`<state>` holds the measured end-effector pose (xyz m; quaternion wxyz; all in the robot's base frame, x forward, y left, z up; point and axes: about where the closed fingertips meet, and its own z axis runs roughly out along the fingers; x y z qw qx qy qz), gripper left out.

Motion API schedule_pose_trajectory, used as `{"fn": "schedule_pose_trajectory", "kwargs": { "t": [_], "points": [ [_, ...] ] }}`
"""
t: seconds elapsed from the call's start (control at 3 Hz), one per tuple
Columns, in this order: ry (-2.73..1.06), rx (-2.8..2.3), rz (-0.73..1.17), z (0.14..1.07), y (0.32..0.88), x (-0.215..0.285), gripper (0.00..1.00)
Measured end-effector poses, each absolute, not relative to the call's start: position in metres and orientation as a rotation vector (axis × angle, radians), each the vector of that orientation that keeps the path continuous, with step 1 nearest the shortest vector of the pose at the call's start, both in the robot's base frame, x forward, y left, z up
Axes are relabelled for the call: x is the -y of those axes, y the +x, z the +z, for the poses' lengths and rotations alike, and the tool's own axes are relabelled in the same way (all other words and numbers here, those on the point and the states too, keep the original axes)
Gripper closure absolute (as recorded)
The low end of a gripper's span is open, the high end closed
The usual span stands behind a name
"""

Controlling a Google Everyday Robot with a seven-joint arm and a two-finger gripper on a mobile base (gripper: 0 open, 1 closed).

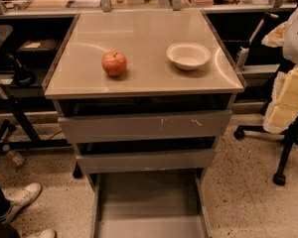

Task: Place apple into bottom drawer

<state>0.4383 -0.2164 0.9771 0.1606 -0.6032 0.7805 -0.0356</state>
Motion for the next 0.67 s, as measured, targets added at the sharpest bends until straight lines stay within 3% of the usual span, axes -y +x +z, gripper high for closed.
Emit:
{"fn": "schedule_pose_trajectory", "kwargs": {
  "t": [0.67],
  "points": [
    [-1.685,-2.218,-0.012,0.973,0.46,0.193,0.0]
  ]
}}
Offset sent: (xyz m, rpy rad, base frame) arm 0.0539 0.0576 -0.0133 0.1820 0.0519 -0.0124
